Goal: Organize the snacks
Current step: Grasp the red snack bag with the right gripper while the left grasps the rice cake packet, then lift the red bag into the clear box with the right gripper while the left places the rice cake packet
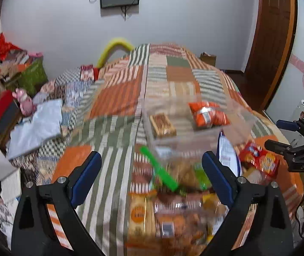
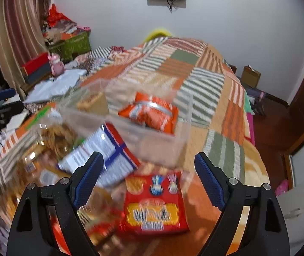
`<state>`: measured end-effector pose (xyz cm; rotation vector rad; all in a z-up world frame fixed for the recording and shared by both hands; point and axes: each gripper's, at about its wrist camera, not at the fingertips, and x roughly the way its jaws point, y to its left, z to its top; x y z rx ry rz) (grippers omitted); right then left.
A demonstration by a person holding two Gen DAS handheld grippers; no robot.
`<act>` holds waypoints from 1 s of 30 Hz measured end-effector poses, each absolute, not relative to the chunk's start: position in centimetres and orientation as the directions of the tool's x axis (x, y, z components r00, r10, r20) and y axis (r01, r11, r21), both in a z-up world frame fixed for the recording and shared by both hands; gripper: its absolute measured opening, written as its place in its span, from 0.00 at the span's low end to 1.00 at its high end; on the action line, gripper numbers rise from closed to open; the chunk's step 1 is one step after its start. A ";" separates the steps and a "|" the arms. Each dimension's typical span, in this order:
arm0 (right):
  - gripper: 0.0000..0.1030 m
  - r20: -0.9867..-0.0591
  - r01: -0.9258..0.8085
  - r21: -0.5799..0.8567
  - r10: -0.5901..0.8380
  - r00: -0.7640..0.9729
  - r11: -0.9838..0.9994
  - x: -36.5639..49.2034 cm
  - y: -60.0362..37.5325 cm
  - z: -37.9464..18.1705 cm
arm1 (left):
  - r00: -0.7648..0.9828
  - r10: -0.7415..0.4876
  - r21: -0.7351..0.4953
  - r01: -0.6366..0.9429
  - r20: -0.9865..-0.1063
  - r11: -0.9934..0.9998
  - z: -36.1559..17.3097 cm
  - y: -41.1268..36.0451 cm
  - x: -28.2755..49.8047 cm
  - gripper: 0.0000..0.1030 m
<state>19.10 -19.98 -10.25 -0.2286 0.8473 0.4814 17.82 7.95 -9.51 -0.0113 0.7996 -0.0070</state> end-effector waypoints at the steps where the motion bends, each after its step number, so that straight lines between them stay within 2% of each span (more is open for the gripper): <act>1: 0.83 -0.767 -0.494 -0.003 0.314 0.559 0.870 18.7 -20.4 -10.5 | 0.689 -0.013 -0.020 -0.002 -0.725 1.000 -10.0 8.2 17.5 0.93; 12: 0.83 -0.852 -0.510 -0.035 0.241 0.466 0.860 17.4 -21.5 -15.7 | 0.576 -0.025 -0.092 -0.088 -0.817 0.992 -16.6 11.7 14.8 0.91; 18: 0.83 -0.861 -0.502 -0.046 0.221 0.459 0.864 18.6 -21.3 -16.4 | 0.534 -0.051 -0.111 -0.080 -0.844 0.991 -18.8 11.9 14.7 0.78; 24: 0.84 -0.881 -0.481 0.011 0.236 0.410 0.877 19.9 -21.9 -17.8 | 0.526 -0.088 -0.151 -0.077 -0.846 0.985 -19.8 12.0 15.0 0.68; 30: 0.83 -0.862 -0.470 0.038 0.267 0.431 0.882 19.7 -22.3 -17.7 | 0.511 -0.119 -0.179 -0.069 -0.851 0.981 -20.6 11.7 15.6 0.42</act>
